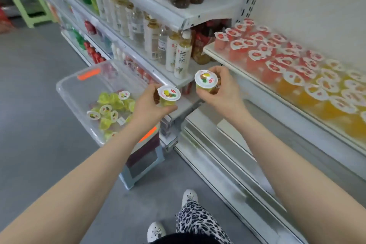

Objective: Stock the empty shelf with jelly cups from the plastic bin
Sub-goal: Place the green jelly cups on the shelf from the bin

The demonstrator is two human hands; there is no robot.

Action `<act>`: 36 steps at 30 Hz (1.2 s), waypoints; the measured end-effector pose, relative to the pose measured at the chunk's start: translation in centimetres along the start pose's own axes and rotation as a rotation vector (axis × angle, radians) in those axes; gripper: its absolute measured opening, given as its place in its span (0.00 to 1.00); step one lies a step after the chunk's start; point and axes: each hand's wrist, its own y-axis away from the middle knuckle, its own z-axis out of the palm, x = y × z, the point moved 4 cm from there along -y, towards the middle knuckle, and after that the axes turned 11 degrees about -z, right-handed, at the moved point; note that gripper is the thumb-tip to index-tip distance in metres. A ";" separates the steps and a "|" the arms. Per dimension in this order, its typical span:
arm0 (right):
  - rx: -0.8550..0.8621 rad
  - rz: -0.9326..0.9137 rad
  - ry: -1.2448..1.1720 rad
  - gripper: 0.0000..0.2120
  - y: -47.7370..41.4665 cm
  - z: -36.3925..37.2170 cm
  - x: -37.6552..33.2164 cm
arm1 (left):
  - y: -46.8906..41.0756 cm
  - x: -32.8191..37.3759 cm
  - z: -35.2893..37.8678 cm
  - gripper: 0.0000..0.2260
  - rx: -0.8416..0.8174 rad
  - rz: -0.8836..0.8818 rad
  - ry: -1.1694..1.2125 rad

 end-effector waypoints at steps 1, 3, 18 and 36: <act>0.032 0.016 0.007 0.21 0.7 -1.8 0.2 | 0.2 1.2 1.1 0.24 -0.023 0.023 -0.001; 0.096 0.035 0.038 0.20 2.1 -5.4 0.5 | 0.6 3.9 3.6 0.24 -0.074 0.081 -0.004; 0.397 0.092 0.316 0.22 10.5 -32.3 3.3 | 7.4 23.0 23.5 0.26 -0.299 0.387 0.061; 0.614 0.501 0.514 0.28 27.9 -57.8 14.3 | 18.9 35.3 43.9 0.25 -0.547 0.476 0.098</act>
